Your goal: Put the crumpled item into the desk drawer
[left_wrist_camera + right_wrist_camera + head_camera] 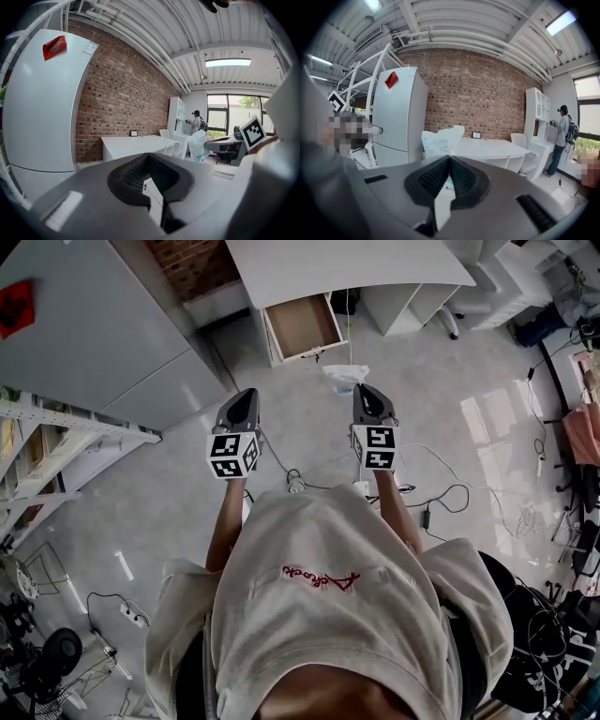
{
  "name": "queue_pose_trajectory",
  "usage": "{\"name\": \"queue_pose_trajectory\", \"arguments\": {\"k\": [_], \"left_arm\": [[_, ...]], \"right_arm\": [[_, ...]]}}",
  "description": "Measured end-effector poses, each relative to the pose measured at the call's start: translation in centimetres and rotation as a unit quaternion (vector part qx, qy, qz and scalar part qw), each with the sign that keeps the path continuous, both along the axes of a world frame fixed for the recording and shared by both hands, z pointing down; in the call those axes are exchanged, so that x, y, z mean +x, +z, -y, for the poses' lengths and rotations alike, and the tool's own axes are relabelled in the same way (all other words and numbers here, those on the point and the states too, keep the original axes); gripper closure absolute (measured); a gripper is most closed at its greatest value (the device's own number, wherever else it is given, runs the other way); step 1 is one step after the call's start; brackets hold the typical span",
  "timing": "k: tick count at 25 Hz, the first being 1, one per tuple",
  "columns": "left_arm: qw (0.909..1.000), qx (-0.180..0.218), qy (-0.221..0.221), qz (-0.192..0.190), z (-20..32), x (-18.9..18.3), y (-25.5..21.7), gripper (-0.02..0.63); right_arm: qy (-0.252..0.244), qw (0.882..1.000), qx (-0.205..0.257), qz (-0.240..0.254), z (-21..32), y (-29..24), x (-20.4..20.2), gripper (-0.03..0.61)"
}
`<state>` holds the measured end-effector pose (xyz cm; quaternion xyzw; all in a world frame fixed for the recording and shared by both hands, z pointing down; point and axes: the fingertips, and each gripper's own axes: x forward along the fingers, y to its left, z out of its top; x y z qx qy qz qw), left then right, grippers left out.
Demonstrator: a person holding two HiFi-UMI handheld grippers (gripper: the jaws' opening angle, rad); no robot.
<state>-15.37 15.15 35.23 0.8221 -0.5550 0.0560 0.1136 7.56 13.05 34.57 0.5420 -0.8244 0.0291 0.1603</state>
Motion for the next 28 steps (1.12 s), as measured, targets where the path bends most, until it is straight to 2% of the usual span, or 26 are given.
{"name": "queue_pose_trajectory", "arguments": {"k": [8, 18, 28], "left_arm": [[0.9999, -0.004, 0.014, 0.001, 1.5, -0.1, 0.4, 0.604], [0.9999, -0.015, 0.007, 0.004, 1.9, -0.4, 1.5, 0.604], [0.9997, -0.020, 0.006, 0.013, 7.4, 0.6, 2.0, 0.604]], "right_arm": [[0.018, 1.000, -0.008, -0.001, 0.8, 0.8, 0.2, 0.566], [0.014, 1.000, -0.017, 0.003, 1.7, 2.0, 0.2, 0.566], [0.002, 1.000, -0.029, 0.008, 6.9, 3.6, 0.7, 0.566]]}}
